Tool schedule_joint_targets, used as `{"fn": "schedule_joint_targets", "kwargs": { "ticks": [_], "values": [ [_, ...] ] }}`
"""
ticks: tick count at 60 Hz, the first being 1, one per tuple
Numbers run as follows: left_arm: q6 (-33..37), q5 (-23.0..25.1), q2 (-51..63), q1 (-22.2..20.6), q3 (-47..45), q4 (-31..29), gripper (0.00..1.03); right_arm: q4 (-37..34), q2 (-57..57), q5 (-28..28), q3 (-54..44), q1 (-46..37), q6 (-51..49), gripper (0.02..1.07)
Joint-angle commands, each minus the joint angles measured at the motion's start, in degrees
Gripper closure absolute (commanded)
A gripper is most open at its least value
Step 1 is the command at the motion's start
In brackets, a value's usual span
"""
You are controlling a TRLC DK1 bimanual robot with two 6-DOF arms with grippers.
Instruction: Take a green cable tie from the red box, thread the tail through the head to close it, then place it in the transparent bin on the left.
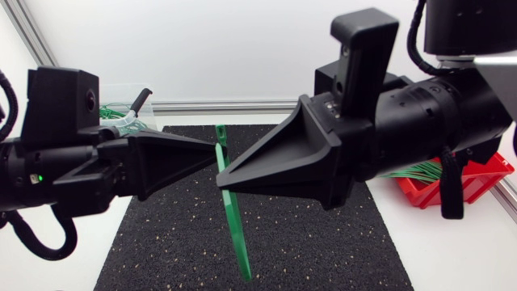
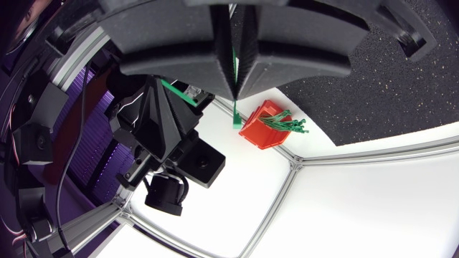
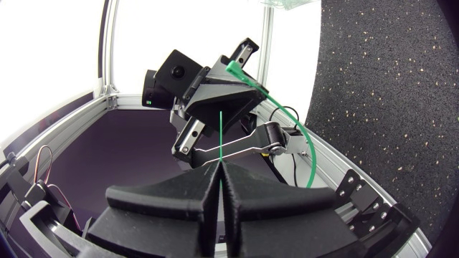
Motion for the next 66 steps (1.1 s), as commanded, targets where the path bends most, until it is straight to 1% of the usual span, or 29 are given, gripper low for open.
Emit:
{"fn": "schedule_joint_targets", "kwargs": {
  "ticks": [1, 23, 60, 66],
  "values": [
    [-0.4, -0.2, -1.2, 0.3, -1.3, 0.8, 0.99, 0.8, 1.4, -0.5, -1.4, -0.4, 1.9, 1.01],
    [0.2, -0.2, -3.7, 0.4, -2.8, -0.3, 0.99, 3.3, 2.8, -0.4, -1.3, -0.8, 1.9, 1.01],
    [1.2, 0.0, -5.3, -0.2, -3.5, -1.4, 0.99, 4.3, 4.3, -0.4, -1.4, -1.3, 1.9, 1.01],
    [1.9, 0.0, -5.5, -0.9, -3.6, -1.8, 0.99, 4.6, 4.3, -0.4, -1.4, -1.5, 1.9, 1.01]
  ]
}}
